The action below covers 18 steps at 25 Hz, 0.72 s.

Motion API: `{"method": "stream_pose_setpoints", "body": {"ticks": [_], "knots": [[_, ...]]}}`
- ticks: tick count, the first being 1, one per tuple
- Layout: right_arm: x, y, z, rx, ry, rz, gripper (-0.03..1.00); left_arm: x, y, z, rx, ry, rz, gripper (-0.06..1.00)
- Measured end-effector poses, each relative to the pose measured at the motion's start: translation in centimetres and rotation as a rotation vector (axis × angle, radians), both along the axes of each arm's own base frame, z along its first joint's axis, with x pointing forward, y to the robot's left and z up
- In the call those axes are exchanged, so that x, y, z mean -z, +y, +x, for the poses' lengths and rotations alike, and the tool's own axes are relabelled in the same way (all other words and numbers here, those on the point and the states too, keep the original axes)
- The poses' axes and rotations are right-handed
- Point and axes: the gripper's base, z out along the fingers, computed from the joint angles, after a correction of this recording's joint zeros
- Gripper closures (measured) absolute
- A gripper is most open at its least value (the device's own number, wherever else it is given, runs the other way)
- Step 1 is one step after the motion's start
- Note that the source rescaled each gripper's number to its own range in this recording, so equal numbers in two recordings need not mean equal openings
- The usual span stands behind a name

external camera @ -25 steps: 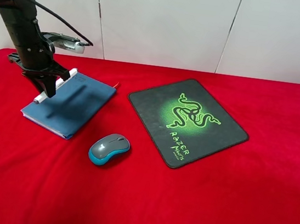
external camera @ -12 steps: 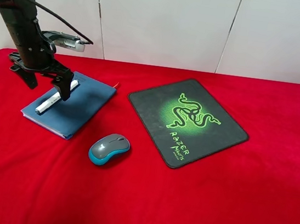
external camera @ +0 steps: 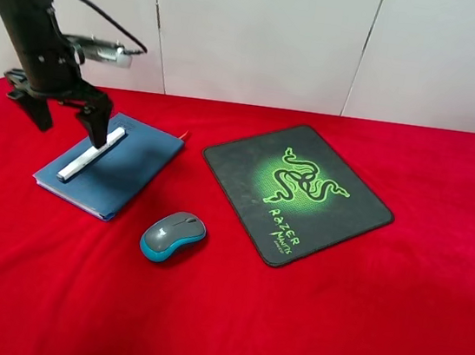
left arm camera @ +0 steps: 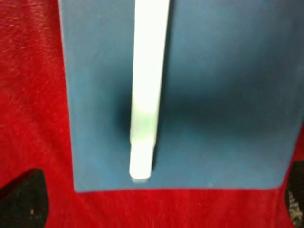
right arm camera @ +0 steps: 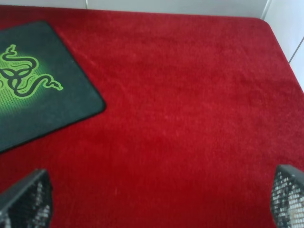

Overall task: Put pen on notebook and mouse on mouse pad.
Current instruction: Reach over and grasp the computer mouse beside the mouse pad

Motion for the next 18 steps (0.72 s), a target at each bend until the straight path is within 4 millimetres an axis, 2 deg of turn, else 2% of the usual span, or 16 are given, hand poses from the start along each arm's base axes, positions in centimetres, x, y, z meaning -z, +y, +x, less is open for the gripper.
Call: {"method": "stream_pose_setpoints", "body": {"ticks": [7, 12, 18], "knots": [[0.0, 0.0, 0.0, 0.0, 0.0, 0.0, -0.03, -5.6, 0.2, -2.2, -0.018, -0.076, -0.012, -0.04], [0.0, 0.0, 0.0, 0.0, 0.0, 0.0, -0.03, -9.8, 0.5, -4.6, -0.019, -0.127, -0.02, -0.04], [0.0, 0.0, 0.0, 0.0, 0.0, 0.0, -0.03, -14.8, 0.9, -7.7, -0.047, -0.275, -0.04, -0.04]]}}
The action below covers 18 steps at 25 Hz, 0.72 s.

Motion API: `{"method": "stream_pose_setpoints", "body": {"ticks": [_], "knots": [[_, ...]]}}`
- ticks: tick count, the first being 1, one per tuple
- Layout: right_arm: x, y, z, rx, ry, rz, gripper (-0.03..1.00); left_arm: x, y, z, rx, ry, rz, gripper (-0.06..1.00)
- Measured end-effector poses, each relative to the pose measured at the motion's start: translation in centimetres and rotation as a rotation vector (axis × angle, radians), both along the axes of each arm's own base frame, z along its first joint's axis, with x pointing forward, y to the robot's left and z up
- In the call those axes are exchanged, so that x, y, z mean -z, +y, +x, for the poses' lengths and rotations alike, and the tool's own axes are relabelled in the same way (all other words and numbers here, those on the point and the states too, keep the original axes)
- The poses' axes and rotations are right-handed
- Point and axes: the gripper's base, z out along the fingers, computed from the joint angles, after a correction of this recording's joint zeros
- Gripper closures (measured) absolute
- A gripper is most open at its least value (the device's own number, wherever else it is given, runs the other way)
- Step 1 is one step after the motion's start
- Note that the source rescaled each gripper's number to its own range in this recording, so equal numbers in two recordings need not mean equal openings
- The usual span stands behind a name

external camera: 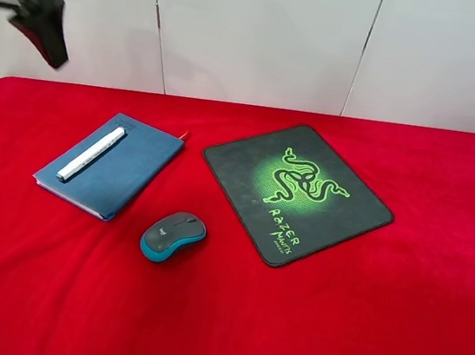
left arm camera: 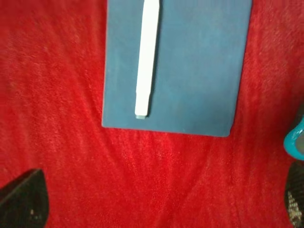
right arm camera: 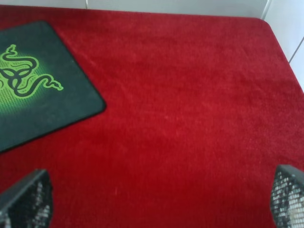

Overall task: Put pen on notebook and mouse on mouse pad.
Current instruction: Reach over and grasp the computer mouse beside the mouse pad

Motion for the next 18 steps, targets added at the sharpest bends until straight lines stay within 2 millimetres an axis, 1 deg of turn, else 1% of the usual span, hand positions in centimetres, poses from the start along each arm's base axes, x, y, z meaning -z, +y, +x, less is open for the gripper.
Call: {"method": "stream_pose_setpoints", "body": {"ticks": [4, 7, 11, 18], "knots": [[0.0, 0.0, 0.0, 0.0, 0.0, 0.0, -0.03, -2.8, 0.7, -2.6, -0.011, -0.097, 0.025, -0.04], [0.0, 0.0, 0.0, 0.0, 0.0, 0.0, -0.03, -3.9, 1.1, -5.1, -0.014, -0.141, 0.031, -0.04], [0.0, 0.0, 0.0, 0.0, 0.0, 0.0, -0.03, -4.2, 1.6, -9.2, -0.02, -0.175, 0.025, -0.04], [0.0, 0.0, 0.0, 0.0, 0.0, 0.0, -0.03, -3.1, 2.5, -17.1, -0.074, -0.246, -0.007, -0.04]]}}
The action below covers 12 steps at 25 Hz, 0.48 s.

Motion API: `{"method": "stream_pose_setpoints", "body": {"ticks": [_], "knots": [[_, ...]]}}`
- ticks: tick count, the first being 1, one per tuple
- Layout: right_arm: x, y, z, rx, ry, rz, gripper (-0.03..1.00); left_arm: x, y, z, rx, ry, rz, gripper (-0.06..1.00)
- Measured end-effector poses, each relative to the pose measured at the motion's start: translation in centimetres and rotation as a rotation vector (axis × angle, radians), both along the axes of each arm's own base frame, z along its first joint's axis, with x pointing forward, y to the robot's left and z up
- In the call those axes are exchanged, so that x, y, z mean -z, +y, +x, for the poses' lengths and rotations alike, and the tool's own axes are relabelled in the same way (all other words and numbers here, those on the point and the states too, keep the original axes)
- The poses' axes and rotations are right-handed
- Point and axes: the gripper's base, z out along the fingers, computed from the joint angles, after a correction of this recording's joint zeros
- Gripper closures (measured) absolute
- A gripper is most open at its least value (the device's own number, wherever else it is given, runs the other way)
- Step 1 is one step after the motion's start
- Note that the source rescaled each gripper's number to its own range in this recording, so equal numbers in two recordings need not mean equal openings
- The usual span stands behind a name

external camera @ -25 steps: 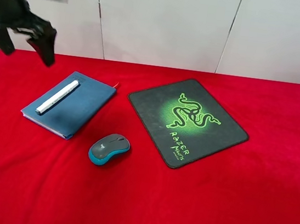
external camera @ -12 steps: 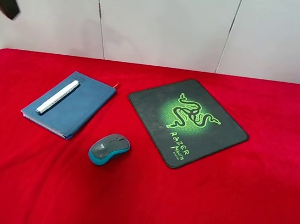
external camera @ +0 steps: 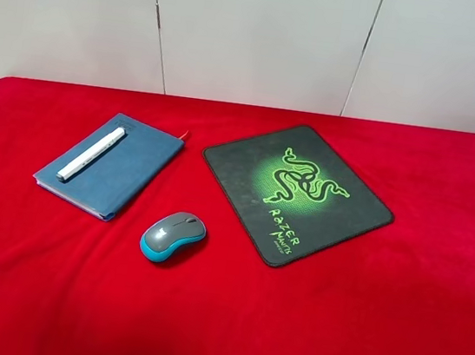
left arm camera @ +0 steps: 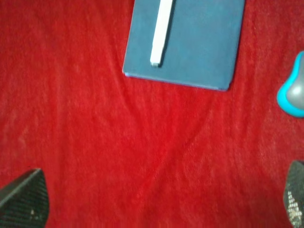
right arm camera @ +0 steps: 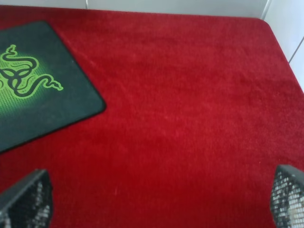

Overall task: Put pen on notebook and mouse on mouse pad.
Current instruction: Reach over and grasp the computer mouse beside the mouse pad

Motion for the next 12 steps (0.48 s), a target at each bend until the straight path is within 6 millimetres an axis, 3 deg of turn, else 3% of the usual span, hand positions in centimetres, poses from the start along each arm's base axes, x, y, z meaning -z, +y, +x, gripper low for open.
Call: {"method": "stream_pose_setpoints", "body": {"ticks": [12], "knots": [[0.0, 0.0, 0.0, 0.0, 0.0, 0.0, -0.03, 2.7, 1.5, -12.0, -0.023, -0.302, -0.055, -0.04]]}}
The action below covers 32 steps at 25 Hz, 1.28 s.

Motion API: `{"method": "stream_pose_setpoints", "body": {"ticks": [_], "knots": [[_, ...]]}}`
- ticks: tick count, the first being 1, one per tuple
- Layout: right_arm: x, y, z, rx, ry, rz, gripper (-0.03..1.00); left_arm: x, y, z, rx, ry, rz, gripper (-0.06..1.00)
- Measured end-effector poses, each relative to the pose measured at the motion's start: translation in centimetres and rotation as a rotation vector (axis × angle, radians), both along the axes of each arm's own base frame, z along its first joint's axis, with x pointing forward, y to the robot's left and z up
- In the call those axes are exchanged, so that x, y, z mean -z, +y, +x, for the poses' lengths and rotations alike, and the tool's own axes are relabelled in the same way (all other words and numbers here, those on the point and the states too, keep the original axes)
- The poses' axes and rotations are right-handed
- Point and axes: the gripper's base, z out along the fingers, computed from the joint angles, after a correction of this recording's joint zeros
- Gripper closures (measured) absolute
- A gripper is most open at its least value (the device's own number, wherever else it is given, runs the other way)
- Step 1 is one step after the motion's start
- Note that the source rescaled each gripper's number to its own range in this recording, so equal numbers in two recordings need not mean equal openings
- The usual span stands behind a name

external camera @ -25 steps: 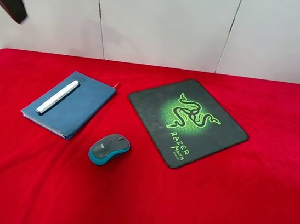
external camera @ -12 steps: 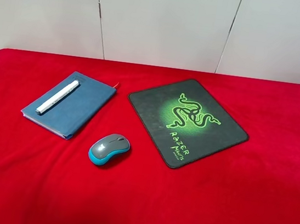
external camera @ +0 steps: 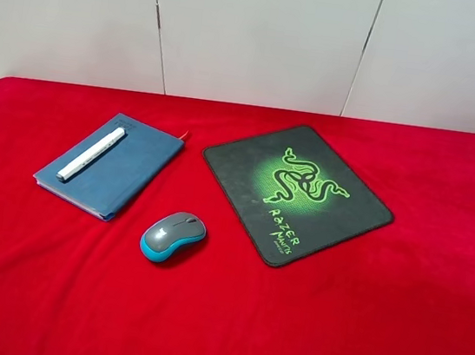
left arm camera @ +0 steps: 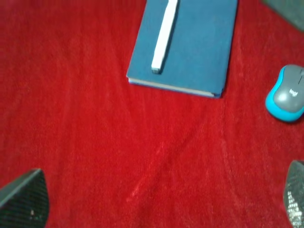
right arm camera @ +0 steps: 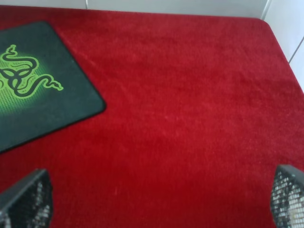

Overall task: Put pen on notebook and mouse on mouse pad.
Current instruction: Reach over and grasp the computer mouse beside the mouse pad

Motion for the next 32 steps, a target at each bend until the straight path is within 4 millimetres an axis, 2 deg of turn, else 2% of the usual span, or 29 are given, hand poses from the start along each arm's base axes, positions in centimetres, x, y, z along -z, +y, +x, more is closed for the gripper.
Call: {"method": "stream_pose_setpoints", "body": {"ticks": [5, 10, 18, 22, 32], "knots": [[0.0, 0.0, 0.0, 0.0, 0.0, 0.0, -0.03, 1.8, 0.4, -3.4, 0.0, -0.122, -0.017, -0.04], [0.0, 0.0, 0.0, 0.0, 0.0, 0.0, -0.03, 2.8, 0.5, -5.1, 0.012, -0.195, -0.037, -0.05], [0.0, 0.0, 0.0, 0.0, 0.0, 0.0, -0.03, 3.2, 0.4, -5.1, 0.021, -0.19, -0.041, -0.05], [0.0, 0.0, 0.0, 0.0, 0.0, 0.0, -0.03, 4.7, 0.3, -5.1, 0.021, -0.176, -0.041, -0.05], [0.0, 0.0, 0.0, 0.0, 0.0, 0.0, -0.03, 7.8, 0.1, -3.6, 0.022, -0.06, -0.031, -0.05]]}}
